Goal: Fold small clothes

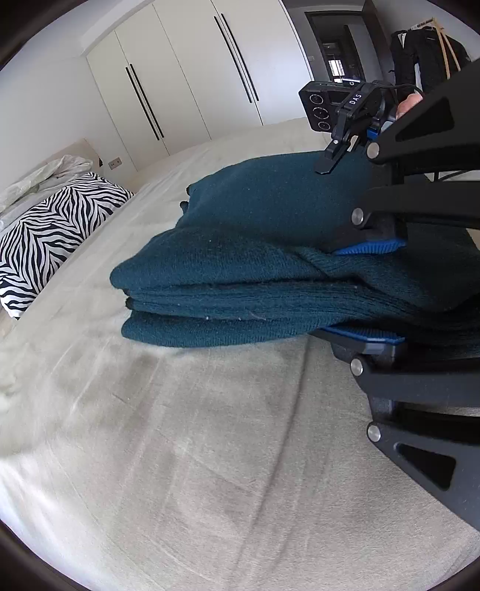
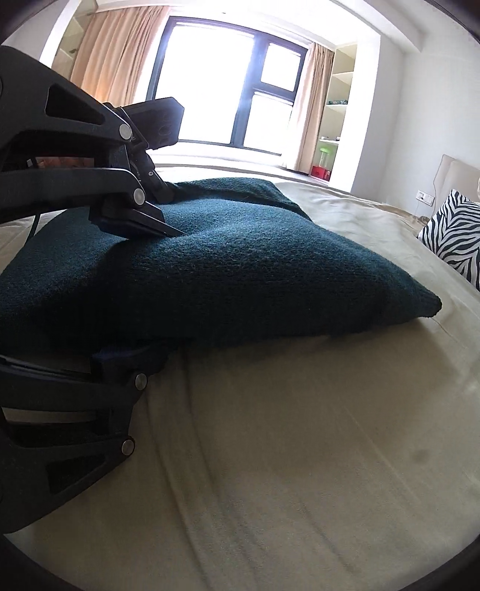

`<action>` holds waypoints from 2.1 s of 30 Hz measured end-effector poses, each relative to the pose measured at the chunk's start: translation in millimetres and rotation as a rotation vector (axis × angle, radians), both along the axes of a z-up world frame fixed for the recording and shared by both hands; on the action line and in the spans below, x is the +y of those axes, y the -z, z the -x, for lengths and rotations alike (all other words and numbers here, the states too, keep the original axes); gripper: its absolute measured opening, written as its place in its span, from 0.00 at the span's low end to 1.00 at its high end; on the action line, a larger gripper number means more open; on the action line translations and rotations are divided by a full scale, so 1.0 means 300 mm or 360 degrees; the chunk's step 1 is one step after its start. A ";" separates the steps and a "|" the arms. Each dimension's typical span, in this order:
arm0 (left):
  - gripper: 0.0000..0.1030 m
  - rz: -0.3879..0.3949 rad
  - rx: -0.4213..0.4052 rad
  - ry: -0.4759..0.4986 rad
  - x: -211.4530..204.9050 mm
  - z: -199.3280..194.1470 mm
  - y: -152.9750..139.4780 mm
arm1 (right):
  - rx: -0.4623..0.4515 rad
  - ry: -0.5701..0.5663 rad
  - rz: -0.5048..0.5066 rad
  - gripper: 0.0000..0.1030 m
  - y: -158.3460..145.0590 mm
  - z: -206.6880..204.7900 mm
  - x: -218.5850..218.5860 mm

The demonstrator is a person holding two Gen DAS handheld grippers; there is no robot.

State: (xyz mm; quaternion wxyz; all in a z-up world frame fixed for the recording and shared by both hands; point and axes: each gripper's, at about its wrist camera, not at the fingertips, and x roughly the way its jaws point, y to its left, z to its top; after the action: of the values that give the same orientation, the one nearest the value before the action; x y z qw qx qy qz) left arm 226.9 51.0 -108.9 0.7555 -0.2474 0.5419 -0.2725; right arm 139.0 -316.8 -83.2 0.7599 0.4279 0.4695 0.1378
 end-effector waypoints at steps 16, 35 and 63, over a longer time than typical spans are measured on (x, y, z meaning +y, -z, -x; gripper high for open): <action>0.74 -0.0381 -0.0584 -0.0419 0.111 0.528 -0.208 | -0.0307 0.0337 0.0515 0.56 -0.261 0.456 -0.032; 1.00 -0.1012 -0.1242 -0.0651 0.026 0.923 -0.430 | -0.0561 0.0285 0.1098 0.60 -0.395 0.580 0.220; 1.00 -0.1028 -0.0808 -0.0409 -0.025 0.708 -0.430 | -0.0344 0.0414 0.1454 1.00 -0.615 0.671 0.337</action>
State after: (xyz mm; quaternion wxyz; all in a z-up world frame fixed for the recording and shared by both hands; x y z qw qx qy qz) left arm 14.3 43.7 20.1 0.9314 0.0112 0.3610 -0.0448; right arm -62.3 -215.6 101.2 0.9254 0.0889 0.3430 -0.1348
